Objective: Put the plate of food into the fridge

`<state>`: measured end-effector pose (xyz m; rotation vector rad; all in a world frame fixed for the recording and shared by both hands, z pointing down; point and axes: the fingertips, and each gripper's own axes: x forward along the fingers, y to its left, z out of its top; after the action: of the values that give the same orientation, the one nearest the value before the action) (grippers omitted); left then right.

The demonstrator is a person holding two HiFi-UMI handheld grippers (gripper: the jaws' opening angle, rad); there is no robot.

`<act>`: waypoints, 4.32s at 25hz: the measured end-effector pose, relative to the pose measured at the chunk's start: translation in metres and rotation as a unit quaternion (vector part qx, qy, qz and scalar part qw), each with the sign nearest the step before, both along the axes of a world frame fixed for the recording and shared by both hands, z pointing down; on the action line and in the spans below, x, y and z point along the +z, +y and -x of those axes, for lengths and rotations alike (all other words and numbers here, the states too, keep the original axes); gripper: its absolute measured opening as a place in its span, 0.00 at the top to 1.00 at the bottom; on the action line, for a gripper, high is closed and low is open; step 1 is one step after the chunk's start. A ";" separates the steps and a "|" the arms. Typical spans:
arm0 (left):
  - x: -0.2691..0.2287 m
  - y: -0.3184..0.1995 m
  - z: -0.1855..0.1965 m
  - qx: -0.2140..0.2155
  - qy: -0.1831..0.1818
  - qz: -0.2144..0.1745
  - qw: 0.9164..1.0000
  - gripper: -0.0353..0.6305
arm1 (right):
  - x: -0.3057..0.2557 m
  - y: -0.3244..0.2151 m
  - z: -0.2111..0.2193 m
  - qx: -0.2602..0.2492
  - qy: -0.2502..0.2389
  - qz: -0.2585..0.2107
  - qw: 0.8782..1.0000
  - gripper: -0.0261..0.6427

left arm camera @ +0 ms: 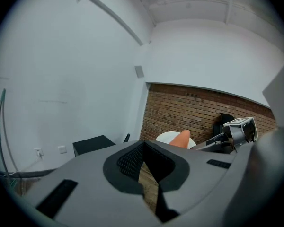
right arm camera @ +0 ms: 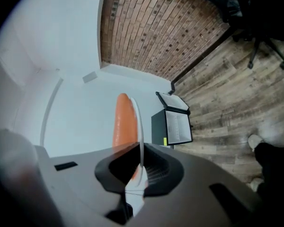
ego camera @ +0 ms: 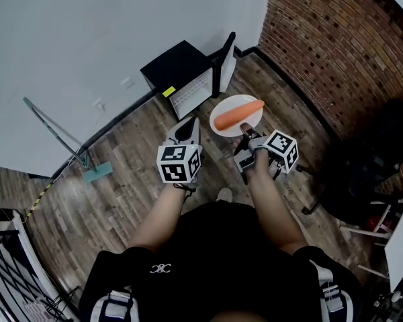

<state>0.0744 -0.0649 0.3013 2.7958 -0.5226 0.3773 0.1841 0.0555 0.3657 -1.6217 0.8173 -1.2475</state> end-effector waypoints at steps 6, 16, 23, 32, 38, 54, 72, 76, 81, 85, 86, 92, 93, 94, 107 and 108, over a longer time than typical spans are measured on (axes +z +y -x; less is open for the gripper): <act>0.017 -0.006 -0.026 -0.035 -0.017 0.011 0.999 0.95 | 0.016 -0.014 -0.036 -0.034 -0.012 0.001 0.999 0.92; 0.033 -0.027 -0.053 -0.043 -0.027 0.020 0.998 0.95 | 0.040 -0.031 -0.064 -0.043 -0.043 0.000 0.998 0.92; 0.038 -0.057 -0.104 -0.032 -0.019 0.024 0.999 0.95 | 0.041 -0.059 -0.108 -0.049 -0.031 -0.003 0.998 0.92; 0.039 -0.136 -0.185 -0.027 -0.005 0.039 0.999 0.95 | 0.044 -0.130 -0.181 -0.053 -0.028 0.013 0.998 0.92; 0.044 -0.185 -0.226 -0.029 0.001 0.054 0.998 0.95 | 0.049 -0.184 -0.224 -0.072 -0.012 0.035 0.997 0.92; 0.111 -0.203 -0.203 -0.240 -0.027 0.073 0.968 0.95 | 0.140 -0.248 -0.249 -0.282 -0.052 0.100 0.953 0.92; 0.421 -0.267 -0.150 -0.358 -0.022 0.057 0.932 0.95 | 0.492 -0.381 -0.208 -0.342 -0.060 0.111 0.931 0.91; 0.467 -0.289 -0.150 -0.357 -0.023 0.008 0.934 0.95 | 0.552 -0.426 -0.213 -0.331 -0.047 0.087 0.938 0.91; 0.500 -0.296 -0.154 -0.371 0.003 -0.003 0.929 0.95 | 0.599 -0.472 -0.217 -0.320 -0.050 0.068 0.944 0.91; 0.493 -0.302 -0.161 -0.362 0.003 -0.022 0.932 0.95 | 0.617 -0.506 -0.218 -0.306 -0.045 0.065 0.949 0.91; 0.496 -0.302 -0.161 -0.363 -0.007 -0.027 0.931 0.95 | 0.622 -0.511 -0.219 -0.302 -0.044 0.068 0.950 0.91; 0.511 -0.302 -0.163 -0.372 0.028 0.015 0.928 0.95 | 0.641 -0.548 -0.224 -0.279 -0.043 0.066 0.957 0.91; 0.511 -0.301 -0.162 -0.372 0.025 0.012 0.928 0.95 | 0.641 -0.555 -0.225 -0.277 -0.037 0.064 0.958 0.91; 0.511 -0.300 -0.161 -0.371 0.022 0.008 0.928 0.95 | 0.641 -0.562 -0.226 -0.273 -0.031 0.060 0.960 0.91; 0.524 -0.287 -0.146 -0.370 0.021 0.026 0.929 0.95 | 0.666 -0.582 -0.221 -0.274 0.004 0.129 0.953 0.91; 0.523 -0.287 -0.147 -0.368 0.022 0.025 0.929 0.95 | 0.666 -0.581 -0.222 -0.274 0.008 0.127 0.953 0.91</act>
<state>0.2218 -0.3519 0.8243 2.3181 -1.4438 0.1518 0.4058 -0.5259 1.0321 -1.6624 1.2099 -1.7891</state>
